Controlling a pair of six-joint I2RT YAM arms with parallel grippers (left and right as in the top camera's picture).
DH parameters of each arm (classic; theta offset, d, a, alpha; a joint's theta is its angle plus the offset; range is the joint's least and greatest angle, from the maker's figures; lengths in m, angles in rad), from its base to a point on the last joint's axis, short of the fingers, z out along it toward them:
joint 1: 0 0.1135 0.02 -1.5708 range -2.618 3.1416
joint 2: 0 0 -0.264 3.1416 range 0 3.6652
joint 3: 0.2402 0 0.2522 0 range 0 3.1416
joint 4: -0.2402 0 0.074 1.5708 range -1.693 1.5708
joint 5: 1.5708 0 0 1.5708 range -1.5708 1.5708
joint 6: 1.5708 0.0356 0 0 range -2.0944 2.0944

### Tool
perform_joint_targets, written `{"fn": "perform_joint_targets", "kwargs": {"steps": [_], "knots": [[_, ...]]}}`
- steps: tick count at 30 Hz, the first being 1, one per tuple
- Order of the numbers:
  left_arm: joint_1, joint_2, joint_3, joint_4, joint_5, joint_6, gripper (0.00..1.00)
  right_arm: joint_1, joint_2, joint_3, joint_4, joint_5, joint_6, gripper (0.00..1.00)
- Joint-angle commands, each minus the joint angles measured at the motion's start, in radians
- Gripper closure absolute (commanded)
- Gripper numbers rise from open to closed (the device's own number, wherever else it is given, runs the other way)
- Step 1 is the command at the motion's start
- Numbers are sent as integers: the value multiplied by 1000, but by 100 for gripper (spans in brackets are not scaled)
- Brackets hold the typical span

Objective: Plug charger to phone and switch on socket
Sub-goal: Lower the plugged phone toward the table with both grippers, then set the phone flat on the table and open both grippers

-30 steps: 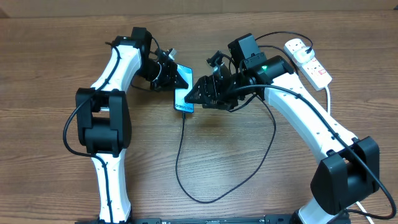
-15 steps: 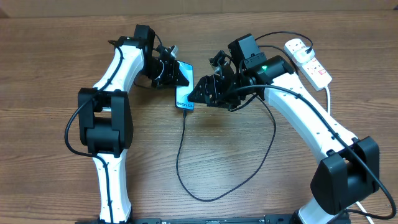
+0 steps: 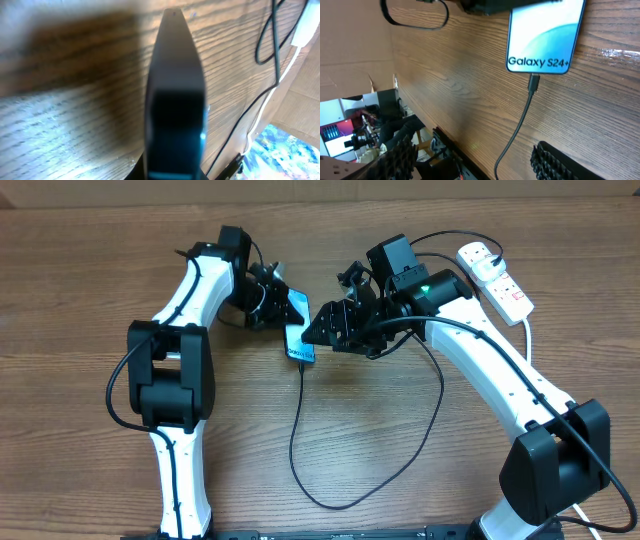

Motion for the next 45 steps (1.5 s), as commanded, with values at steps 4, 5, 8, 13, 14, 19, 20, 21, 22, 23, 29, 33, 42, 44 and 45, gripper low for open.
{"fn": "perform_joint_targets", "kwargs": {"steps": [4,5,8,13,14,19,20,21,22,23,29,33,42,44,45], "knots": [[-16,5,-23,-6,20,-22,96,-4,-5,18,4,6,4,26],[-18,5,-23,-6,18,-21,96,-4,-5,18,4,6,4,26],[-28,5,-23,-14,-26,-21,95,-4,-5,18,1,6,4,26],[-47,5,-23,-26,-109,-21,95,-4,-5,18,-2,6,4,26],[-51,5,-23,-26,-110,-21,96,-4,-5,18,-3,6,4,25],[-61,5,-23,-21,-143,-21,94,-4,-5,18,-5,5,4,26],[-61,5,-23,-21,-152,-21,94,-4,-5,18,-7,6,4,26],[-61,5,-23,-22,-155,-21,94,-4,-5,18,-8,6,4,25],[-61,5,-23,-22,-155,-21,94,-4,-5,18,-8,6,4,26],[-61,5,-23,-21,-155,-21,93,-4,-5,18,-8,6,4,25],[-61,5,-23,-17,-180,-21,87,-4,-5,18,-13,6,4,25],[-61,5,-23,-17,-201,-21,85,-4,-5,18,-15,6,4,25],[-61,5,-23,-21,-267,-21,72,-4,-5,18,-14,7,3,24],[-61,5,-23,-22,-293,-21,70,-4,-5,18,-15,10,3,24],[-61,5,-22,-26,-303,-21,69,-4,-5,18,-15,10,3,24]]}}
